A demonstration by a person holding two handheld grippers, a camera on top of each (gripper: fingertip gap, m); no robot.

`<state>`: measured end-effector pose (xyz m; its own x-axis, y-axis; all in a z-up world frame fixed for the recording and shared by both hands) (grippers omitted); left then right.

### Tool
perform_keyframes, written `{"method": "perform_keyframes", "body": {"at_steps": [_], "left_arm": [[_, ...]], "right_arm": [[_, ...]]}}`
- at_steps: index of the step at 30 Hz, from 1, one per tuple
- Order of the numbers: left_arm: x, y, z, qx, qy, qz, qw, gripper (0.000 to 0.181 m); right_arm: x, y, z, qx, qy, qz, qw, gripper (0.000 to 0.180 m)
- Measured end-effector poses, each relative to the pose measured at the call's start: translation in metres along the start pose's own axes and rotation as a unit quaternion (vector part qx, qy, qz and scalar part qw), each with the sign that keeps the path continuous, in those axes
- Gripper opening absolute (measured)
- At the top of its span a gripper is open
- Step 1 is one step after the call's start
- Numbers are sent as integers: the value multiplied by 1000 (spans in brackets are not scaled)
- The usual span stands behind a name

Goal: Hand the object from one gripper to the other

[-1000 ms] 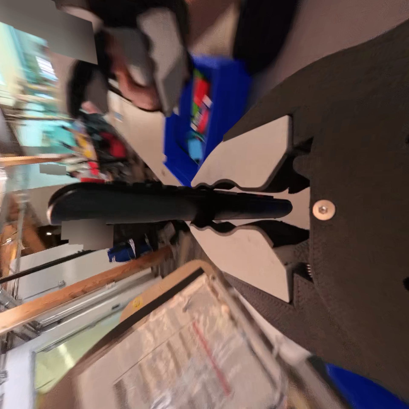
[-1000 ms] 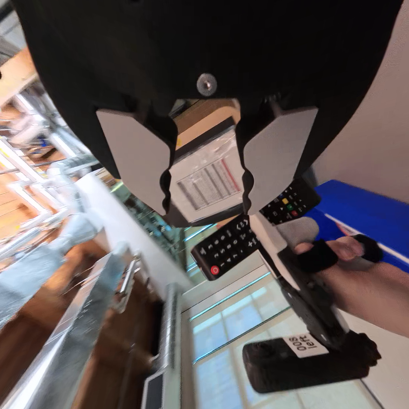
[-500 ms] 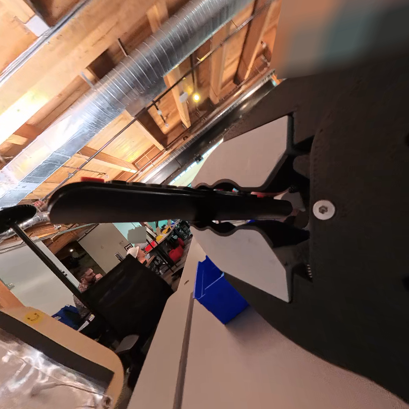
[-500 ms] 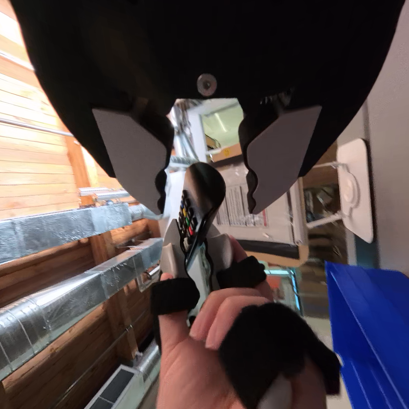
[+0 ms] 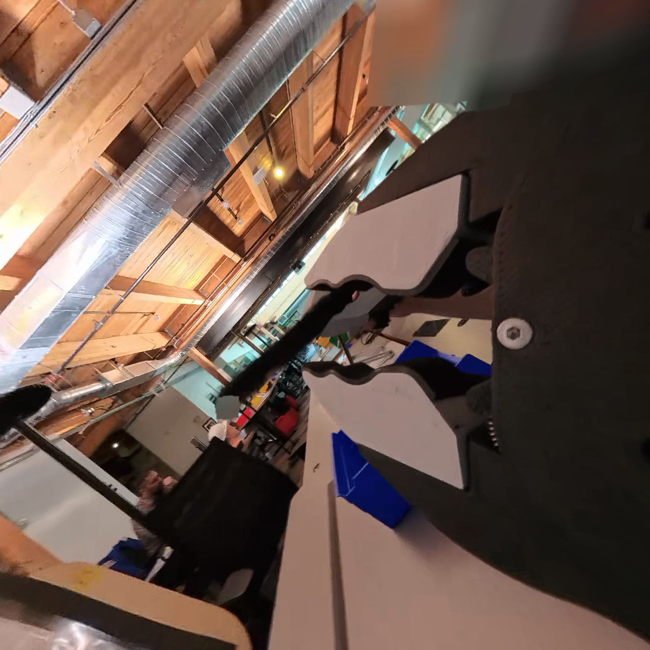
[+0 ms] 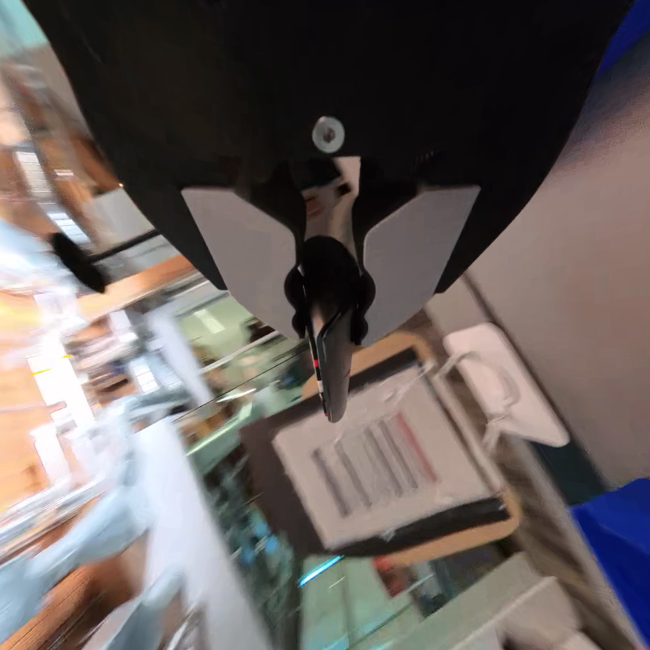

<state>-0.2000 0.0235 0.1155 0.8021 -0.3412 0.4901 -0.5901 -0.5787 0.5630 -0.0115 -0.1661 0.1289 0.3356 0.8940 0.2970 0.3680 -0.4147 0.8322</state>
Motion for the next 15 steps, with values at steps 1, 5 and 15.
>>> {"method": "perform_keyframes", "body": {"at_steps": [1, 5, 15], "left_arm": [[-2, 5, -5, 11, -1, 5, 1000, 35], [-10, 19, -21, 39, 2, 13, 999, 33], [-22, 22, -35, 25, 28, 34, 999, 26]], "right_arm": [[-4, 11, 19, 28, -31, -54, 998, 27], [-19, 28, 96, 78, -148, -152, 974, 27], [-17, -12, 161, 84, -218, -261, 937, 27]]}}
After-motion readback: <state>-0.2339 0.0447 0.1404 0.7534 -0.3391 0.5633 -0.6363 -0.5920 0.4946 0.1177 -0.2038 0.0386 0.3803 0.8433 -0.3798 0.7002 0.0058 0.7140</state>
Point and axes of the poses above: each gripper's, where its closed fingertips meet, x out along the fingers, z out of its underside, y = z × x across the jaws, the point moved 9 cm from there along -x, back along the fingers, and after that the axes turned 11 degrees about z, right-handed, at the moved point
